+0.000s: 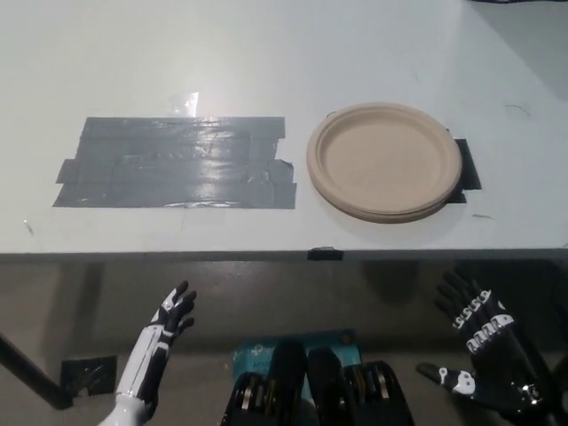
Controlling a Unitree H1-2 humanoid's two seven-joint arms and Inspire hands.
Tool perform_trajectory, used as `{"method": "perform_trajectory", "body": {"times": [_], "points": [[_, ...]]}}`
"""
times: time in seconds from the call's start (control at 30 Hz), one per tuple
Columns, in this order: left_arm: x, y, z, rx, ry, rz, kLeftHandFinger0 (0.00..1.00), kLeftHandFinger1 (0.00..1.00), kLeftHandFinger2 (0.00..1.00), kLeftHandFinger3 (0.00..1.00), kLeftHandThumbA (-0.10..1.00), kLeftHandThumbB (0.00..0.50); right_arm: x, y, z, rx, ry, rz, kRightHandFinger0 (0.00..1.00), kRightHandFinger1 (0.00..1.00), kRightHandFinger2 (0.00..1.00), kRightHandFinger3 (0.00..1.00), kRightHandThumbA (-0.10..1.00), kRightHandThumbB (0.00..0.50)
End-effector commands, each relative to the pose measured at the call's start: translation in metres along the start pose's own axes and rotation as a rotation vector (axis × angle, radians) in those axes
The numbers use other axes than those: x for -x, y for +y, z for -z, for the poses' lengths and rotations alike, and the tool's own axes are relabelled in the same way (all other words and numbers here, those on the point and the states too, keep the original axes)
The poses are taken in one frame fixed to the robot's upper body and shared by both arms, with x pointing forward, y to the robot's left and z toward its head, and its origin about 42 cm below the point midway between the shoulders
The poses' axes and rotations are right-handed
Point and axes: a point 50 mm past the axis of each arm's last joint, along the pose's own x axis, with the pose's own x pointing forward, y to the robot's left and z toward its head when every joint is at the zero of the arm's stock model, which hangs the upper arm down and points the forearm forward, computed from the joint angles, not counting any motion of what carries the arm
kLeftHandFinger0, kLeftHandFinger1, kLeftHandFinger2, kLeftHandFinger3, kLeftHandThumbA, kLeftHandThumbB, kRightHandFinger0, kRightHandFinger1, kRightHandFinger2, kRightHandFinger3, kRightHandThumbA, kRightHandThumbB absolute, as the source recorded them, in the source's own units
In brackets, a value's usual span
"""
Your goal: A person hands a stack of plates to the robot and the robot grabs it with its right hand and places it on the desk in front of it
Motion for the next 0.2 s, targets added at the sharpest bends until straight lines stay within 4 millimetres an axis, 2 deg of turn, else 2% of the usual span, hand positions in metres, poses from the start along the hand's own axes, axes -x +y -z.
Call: {"method": "perform_trajectory", "body": {"times": [0.0, 0.17], "points": [[-0.0003, -0.0018, -0.0104, 0.0, -0.058, 0.007, 0.97, 1.0, 1.0, 1.0, 1.0, 0.219, 0.0024, -0.0068, -0.001, 0.034, -0.059, 0.015, 1.0, 1.0, 1.0, 1.0, 1.0, 0.361], [0.0032, -0.0021, -0.0083, 0.001, -0.051, 0.006, 0.97, 1.0, 1.0, 1.0, 1.0, 0.214, 0.0038, -0.0059, 0.0016, 0.048, -0.055, 0.013, 1.0, 1.0, 1.0, 1.0, 1.0, 0.371]]}}
